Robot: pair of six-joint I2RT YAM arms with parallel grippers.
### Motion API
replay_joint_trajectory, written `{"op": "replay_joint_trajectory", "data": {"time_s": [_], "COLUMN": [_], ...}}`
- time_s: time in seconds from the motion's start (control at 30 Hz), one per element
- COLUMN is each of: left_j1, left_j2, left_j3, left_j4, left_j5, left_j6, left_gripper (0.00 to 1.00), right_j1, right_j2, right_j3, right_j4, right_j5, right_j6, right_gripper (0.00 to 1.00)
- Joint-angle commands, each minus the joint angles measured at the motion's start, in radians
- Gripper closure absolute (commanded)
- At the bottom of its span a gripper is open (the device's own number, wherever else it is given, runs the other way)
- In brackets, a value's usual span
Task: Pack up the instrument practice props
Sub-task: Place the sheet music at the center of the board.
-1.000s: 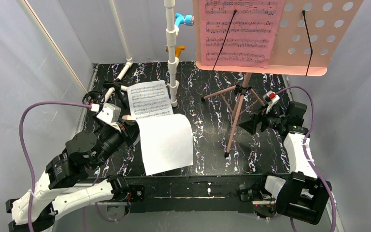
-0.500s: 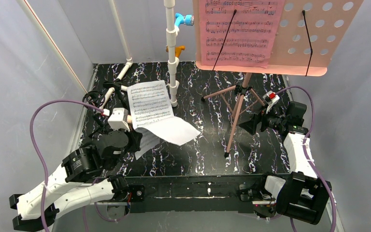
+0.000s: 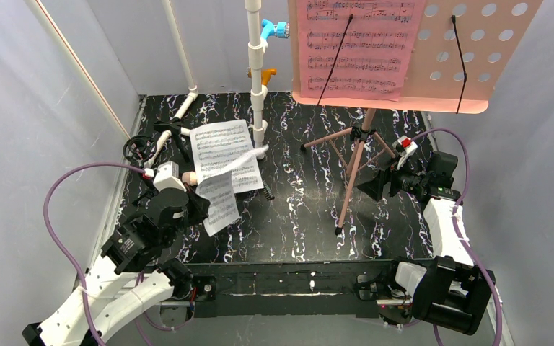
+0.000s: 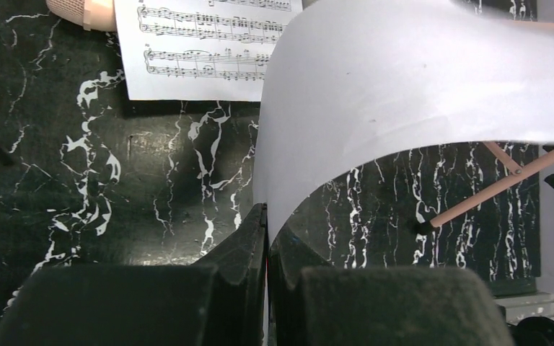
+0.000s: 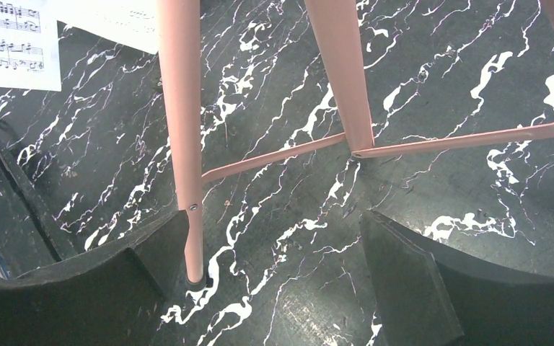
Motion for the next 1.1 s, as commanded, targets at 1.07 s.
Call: {"op": "replay_joint_trajectory", "data": {"time_s": [1.07], "left_j1": [0.377], "left_j2": [0.464], "left_j3": [0.333], "left_j4": [0.168], "left_j5": [0.552], "left_j6": [0.301], "left_gripper": [1.0], "right_j1": [-0.005], "right_j2": [-0.031], "right_j3": [0.028], "right_j4": [-0.012], "right_j5": [0.003], "right_j6": [-0.034], "right_gripper": [0.02]}}
